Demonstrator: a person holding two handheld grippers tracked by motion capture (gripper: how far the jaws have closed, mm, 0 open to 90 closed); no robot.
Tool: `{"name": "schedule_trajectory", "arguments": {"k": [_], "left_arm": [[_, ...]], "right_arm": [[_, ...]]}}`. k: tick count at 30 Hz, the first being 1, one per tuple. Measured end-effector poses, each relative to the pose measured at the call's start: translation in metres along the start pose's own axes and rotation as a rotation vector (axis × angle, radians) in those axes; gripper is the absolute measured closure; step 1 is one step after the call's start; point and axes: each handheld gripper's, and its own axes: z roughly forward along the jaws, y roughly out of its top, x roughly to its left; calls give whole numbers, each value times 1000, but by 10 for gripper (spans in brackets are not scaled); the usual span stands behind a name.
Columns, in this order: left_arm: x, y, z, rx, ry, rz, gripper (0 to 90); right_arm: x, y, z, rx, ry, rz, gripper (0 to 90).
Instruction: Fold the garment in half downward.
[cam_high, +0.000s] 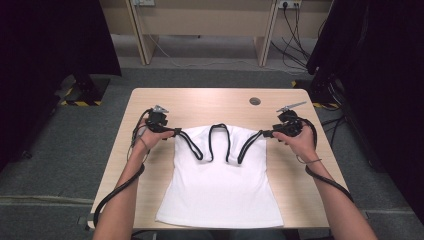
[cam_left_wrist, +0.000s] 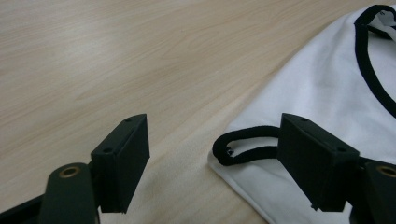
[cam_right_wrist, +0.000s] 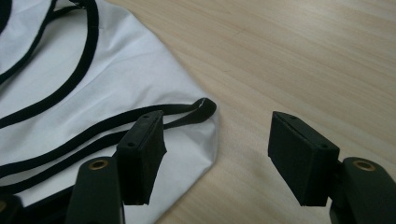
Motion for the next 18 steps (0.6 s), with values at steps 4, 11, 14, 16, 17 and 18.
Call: {"name": "schedule_trajectory", "arguments": {"k": [4,11,14,16,17,18], "left_arm": [[3,-2,4,15,1,13,286],[7,-6,11,10,-29,14,322],[5,-6,17,27,-50,45,380],[3,-6,18,32,-61,61,436],[2,-6,20,24,-66,68,464],[2,-6,20,24,-66,68,486]], "right_arm": [[2,5,14,28,-16,-4,406],[4,5,28,50,-18,-5,426],[5,6,33,59,-14,-15,504],[6,6,34,63,-12,-19,522],[7,6,36,70,-16,-28,576],[7,6,36,70,-16,-28,576]]}}
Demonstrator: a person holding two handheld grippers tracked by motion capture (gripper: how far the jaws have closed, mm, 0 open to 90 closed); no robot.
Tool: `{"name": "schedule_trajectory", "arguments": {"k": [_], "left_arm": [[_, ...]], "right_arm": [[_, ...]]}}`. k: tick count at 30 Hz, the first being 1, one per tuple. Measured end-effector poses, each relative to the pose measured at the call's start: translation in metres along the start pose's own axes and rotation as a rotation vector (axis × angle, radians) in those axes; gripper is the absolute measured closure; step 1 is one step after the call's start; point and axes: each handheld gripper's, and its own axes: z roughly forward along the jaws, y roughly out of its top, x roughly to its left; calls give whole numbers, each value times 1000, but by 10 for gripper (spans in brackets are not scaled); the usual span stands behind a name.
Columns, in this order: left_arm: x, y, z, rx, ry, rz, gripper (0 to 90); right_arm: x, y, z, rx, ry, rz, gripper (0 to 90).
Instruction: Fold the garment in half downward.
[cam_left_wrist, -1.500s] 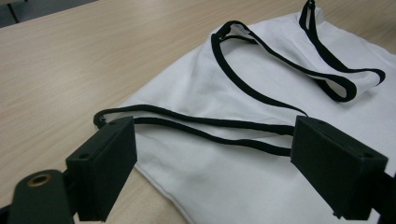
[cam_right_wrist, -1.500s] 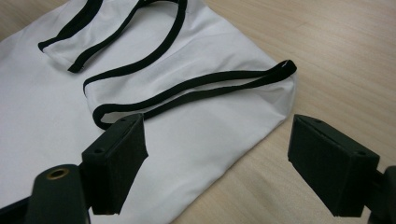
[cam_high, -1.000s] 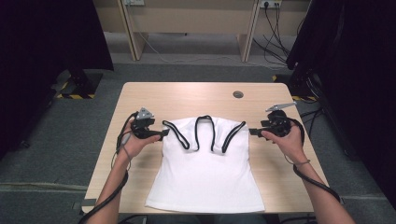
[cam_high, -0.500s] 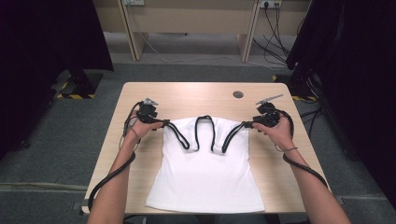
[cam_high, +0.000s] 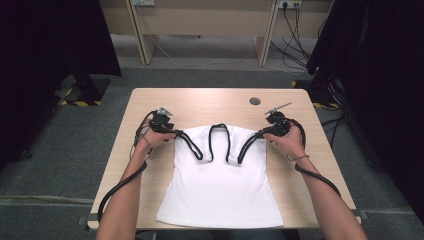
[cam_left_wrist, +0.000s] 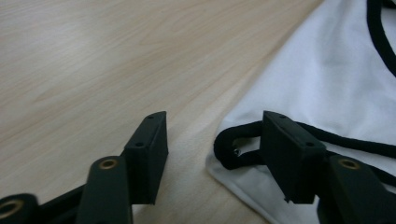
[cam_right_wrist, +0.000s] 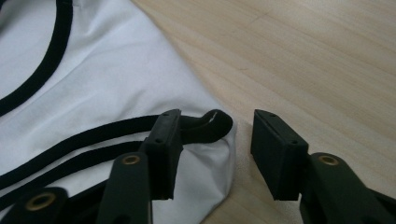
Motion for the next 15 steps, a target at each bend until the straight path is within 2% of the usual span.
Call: {"name": "schedule_trajectory", "arguments": {"k": [1,3,4,5,6,7,10,11,13,15], "left_arm": [[0,1,1,-4,2,-1,504],[-1,2,2,-3,-7,0,566],[-1,2,2,-3,-7,0,614],[-1,2,2,-1,-12,-4,614],[-2,2,2,-7,-22,-15,696],[-3,2,2,-9,-26,-25,735],[-1,1,2,-14,-31,-49,795],[1,-1,1,-41,-36,-77,803],[2,-1,0,-48,-35,-82,806],[4,1,-6,-86,-45,-93,817]], "right_arm": [[0,-1,2,-1,0,-1,637],[0,-2,3,-9,1,4,704],[0,-2,3,-9,1,4,704],[1,-2,3,-12,6,2,734],[2,-3,4,-13,12,4,780],[2,-3,4,-16,16,6,801],[1,-3,3,-29,19,18,813],[-1,-4,1,-42,33,35,820],[-3,-4,-2,-51,45,44,821],[-8,-3,-8,-77,73,69,825]]}}
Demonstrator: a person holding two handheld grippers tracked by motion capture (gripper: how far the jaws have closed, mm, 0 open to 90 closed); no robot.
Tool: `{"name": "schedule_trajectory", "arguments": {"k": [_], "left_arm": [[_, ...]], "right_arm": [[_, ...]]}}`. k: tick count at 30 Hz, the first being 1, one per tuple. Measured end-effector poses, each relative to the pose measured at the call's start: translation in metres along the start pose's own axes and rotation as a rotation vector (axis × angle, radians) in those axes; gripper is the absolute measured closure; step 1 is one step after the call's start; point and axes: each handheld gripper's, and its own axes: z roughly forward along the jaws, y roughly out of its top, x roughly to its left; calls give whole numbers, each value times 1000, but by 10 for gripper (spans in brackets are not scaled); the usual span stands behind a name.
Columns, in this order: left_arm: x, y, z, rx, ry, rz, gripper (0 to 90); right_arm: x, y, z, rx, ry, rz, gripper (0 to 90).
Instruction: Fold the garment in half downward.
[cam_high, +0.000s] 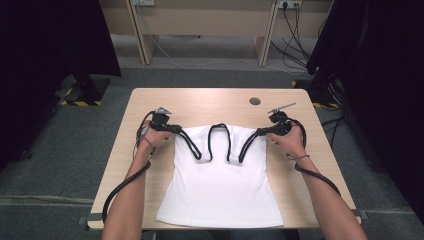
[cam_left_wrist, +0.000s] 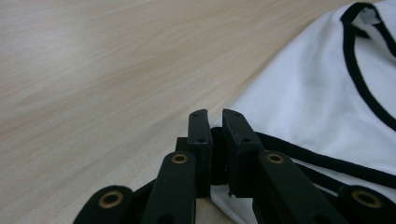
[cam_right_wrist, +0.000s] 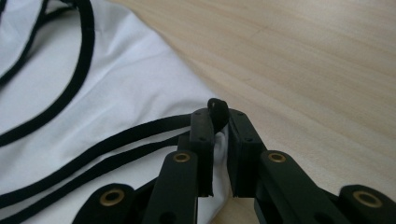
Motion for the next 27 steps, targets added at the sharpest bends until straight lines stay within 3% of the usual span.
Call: {"name": "schedule_trajectory", "arguments": {"k": [4,12,27], "left_arm": [[-1,8,-8,-36,-18,8,822],[-7,26,-22,-94,-27,43,833],[-10,50,-40,-147,-22,79,843]], "right_arm": [[-7,4,-11,-44,32,46,828],[-7,15,-27,-101,75,78,834],[-8,32,-51,-158,80,73,841]]}}
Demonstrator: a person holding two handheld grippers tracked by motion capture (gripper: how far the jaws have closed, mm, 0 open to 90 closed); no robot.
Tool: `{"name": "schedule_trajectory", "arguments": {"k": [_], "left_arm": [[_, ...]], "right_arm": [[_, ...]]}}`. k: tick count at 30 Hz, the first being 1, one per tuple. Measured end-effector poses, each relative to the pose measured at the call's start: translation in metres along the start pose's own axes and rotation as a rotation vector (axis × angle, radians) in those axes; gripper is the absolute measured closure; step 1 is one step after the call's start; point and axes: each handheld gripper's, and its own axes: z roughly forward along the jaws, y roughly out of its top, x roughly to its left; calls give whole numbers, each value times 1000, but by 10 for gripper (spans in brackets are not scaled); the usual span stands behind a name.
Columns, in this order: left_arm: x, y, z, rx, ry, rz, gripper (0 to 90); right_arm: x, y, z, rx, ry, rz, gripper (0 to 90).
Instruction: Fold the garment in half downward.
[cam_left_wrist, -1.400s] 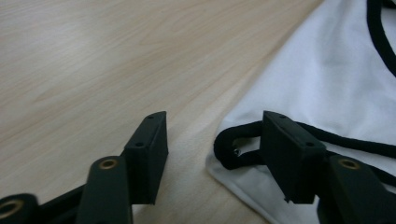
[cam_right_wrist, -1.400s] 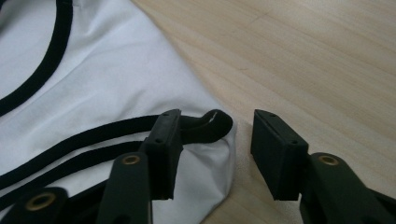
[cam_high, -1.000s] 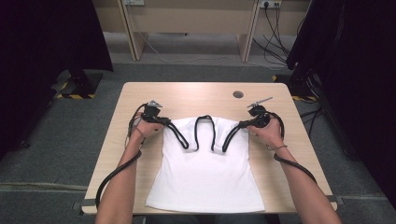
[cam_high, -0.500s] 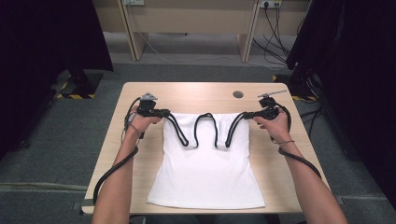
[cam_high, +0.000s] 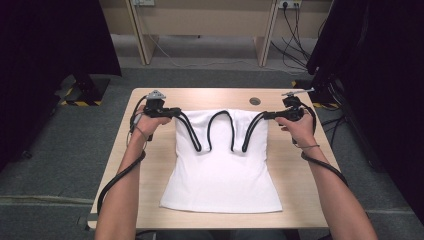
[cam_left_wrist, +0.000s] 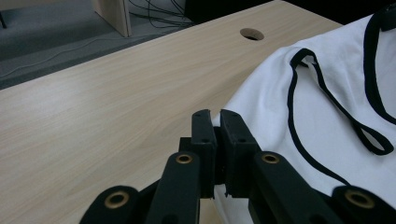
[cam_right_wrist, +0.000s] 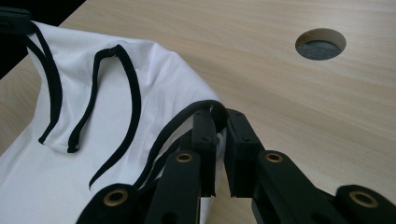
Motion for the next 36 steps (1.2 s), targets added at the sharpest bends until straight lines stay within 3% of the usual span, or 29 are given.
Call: {"name": "schedule_trajectory", "arguments": {"k": [5,17,26,31,36], "left_arm": [[-2,6,-2,-4,-1,27,843],[-3,14,-6,-16,3,39,843],[-7,29,-11,-45,10,58,843],[-9,30,-10,-43,9,66,842],[-9,15,-3,-11,-4,55,842]], "right_arm": [[4,8,-6,-14,-2,-9,842],[8,18,-13,-41,-14,-27,843],[11,25,-19,-63,-19,-37,844],[13,27,-22,-72,-31,-51,844],[13,22,-17,-58,-37,-56,844]]}}
